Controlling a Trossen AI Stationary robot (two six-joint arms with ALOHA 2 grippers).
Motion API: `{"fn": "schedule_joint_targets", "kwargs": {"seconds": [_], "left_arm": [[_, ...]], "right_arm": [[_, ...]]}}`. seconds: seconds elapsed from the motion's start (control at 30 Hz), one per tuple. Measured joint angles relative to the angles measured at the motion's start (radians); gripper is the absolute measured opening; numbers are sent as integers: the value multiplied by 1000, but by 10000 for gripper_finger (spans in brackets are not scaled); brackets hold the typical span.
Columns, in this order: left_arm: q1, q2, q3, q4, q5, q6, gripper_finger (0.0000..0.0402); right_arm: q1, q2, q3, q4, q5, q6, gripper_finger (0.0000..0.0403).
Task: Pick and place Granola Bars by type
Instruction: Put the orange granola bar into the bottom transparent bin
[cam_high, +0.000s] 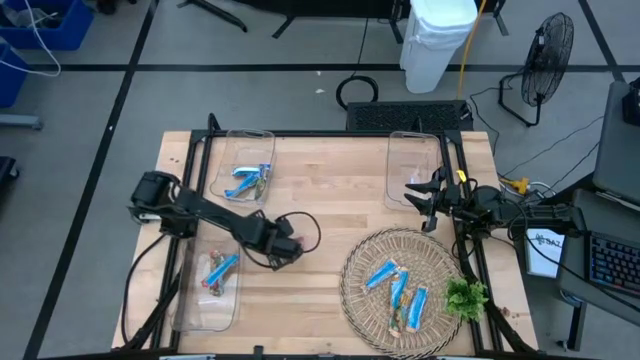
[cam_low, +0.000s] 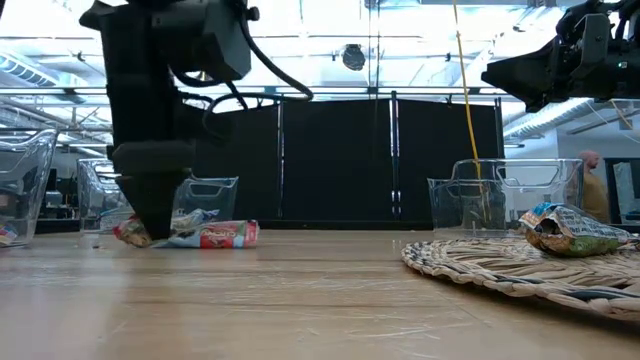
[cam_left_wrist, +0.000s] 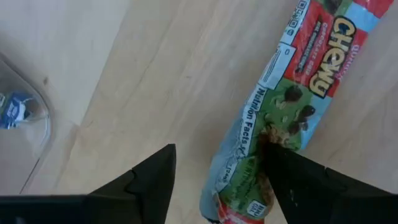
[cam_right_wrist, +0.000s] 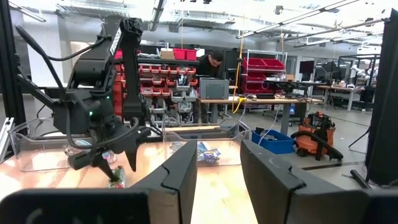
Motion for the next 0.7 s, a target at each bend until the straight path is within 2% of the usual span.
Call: {"fn": "schedule_joint_targets", "kwargs": {"seconds": [0.17,0.3,0.43,0.6,0.7], "left_arm": [[2,10,-4,50,11,62,248],[1,-8,-5,66,38,40,225],[-2,-20,-6,77,98,34,160],[-2,-23,-5,90,135,73,31],[-2,-30,-3,83,121,71,17]], "right_arm": [[0,0,0,0,0,0,114],[0,0,0,0,0,0,114],[0,0,0,-1,0,0,114],[0,0,0,0,0,0,114],[0,0,0,0,0,0,114]]}}
